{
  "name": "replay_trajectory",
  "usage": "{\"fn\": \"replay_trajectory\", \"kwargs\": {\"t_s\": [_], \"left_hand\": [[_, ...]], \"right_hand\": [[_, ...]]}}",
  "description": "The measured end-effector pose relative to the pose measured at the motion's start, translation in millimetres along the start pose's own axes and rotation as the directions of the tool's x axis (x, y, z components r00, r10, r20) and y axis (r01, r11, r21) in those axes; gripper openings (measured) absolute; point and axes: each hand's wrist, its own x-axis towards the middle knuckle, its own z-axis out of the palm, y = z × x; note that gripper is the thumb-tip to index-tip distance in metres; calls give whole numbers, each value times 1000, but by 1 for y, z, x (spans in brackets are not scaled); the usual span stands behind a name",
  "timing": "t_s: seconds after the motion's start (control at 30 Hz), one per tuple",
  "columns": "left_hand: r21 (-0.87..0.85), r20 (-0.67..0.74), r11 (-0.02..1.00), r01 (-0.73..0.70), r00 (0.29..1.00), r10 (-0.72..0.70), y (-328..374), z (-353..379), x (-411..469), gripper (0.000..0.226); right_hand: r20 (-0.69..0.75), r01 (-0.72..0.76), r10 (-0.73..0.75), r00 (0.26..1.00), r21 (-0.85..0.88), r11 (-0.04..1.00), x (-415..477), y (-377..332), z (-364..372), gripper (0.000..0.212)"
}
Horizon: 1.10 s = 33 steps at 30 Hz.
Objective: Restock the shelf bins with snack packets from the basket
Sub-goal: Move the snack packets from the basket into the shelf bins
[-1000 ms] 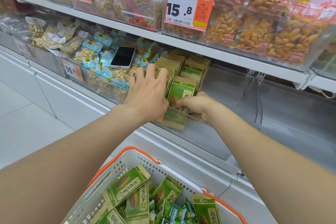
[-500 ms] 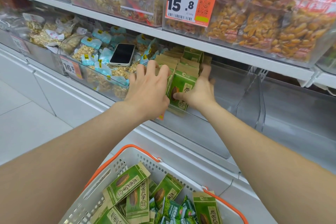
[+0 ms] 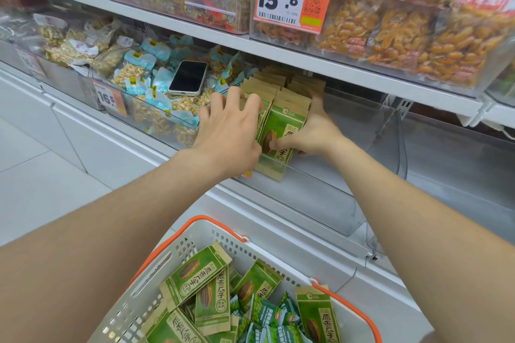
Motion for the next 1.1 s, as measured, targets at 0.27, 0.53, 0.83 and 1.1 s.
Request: {"fn": "replay_trajectory", "kwargs": {"t_s": [0.27,0.53,0.83,1.1], "left_hand": [[-19,5,1000,2,1000,-2,1,1,0,57],[-97,22,995,26,999,-24,-3,-2,-5,86],[-87,-10,996,25,1000,-26,-2,-7,-11,90],[-45,-158,999,22,987,-29,2,-19,-26,26]], "right_hand": [[68,-130,134,989,-56,990,-19,-8,12,74],[-160,-2,-28,987,-184,983,-22,-12,16,109],[-16,-124,123,992,-132,983,-28,-8,13,97],[-60,-22,8,998,-230,973,-68,-12,-6,34]]}}
